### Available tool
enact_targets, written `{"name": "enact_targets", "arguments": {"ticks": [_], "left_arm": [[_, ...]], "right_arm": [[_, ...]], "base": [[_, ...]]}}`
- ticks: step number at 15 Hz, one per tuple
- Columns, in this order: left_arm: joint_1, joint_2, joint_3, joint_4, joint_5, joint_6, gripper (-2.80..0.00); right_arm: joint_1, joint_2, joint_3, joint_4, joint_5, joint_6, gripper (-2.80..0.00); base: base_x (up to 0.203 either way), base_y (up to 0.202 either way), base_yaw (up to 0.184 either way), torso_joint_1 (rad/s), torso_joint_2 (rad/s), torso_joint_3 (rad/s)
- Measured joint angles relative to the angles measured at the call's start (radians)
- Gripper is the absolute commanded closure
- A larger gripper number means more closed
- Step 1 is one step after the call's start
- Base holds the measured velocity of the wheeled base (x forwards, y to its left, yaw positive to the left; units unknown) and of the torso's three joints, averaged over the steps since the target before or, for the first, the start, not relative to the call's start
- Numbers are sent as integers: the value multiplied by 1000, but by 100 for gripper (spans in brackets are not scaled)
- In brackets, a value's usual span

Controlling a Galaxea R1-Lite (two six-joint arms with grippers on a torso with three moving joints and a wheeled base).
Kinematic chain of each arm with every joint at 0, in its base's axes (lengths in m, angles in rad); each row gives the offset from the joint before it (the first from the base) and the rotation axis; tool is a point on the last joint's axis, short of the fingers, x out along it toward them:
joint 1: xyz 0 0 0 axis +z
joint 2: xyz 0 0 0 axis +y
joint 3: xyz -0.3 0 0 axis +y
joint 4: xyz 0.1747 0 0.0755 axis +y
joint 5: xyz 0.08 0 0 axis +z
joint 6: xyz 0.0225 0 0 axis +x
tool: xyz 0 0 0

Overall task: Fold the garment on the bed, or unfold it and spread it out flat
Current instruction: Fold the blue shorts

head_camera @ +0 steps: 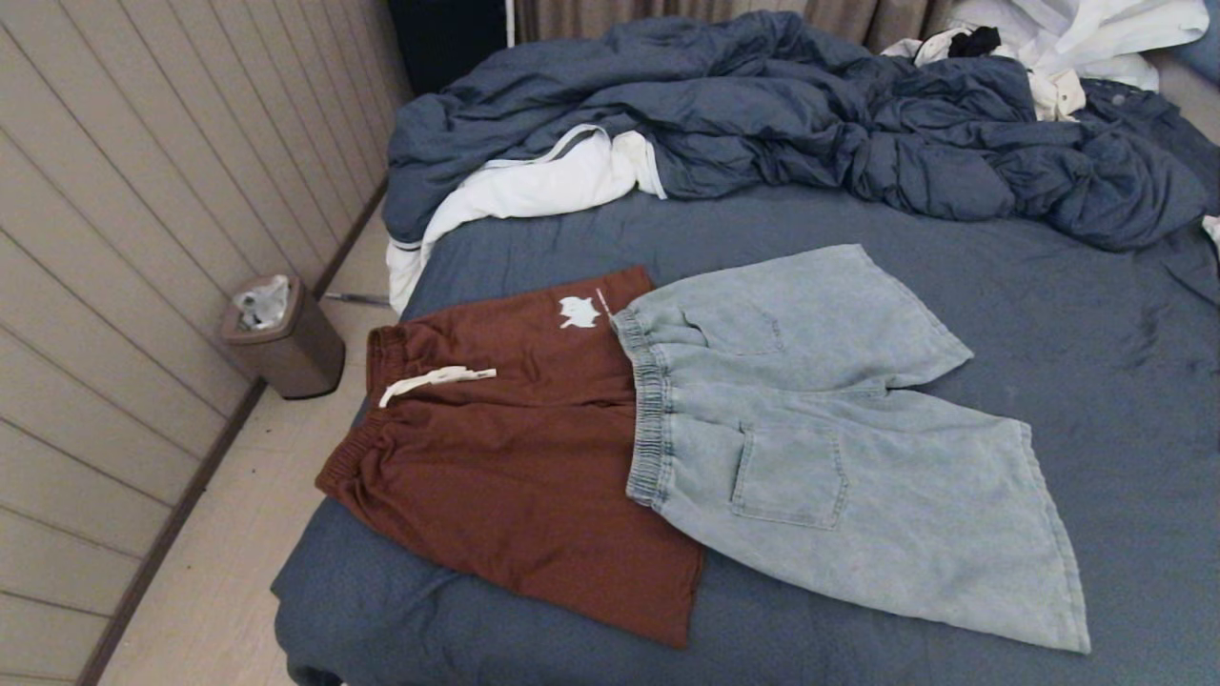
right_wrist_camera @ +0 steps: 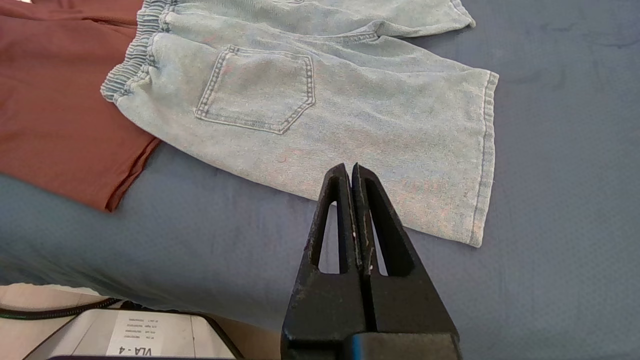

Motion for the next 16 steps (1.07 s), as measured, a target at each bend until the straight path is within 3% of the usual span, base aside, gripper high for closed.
{"name": "enact_targets", "arguments": {"ticks": [7, 10, 13, 16], "left_arm": [[1, 10, -45, 16, -2, 25, 0], [1, 124, -224, 29, -22, 17, 0], [0, 344, -455, 38, -83, -16, 0], [-3, 617, -645, 48, -133, -39, 0]], "right_arm": [[1, -1, -30, 59, 5, -15, 0], [1, 68, -227, 175, 20, -12, 0], [26, 263, -447, 219, 29, 6, 0], [56, 522, -627, 229, 29, 98, 0]], "base": [[0, 0, 0, 0, 0, 0], [0, 0, 0, 0, 0, 0], [0, 0, 0, 0, 0, 0], [0, 0, 0, 0, 0, 0]]}}
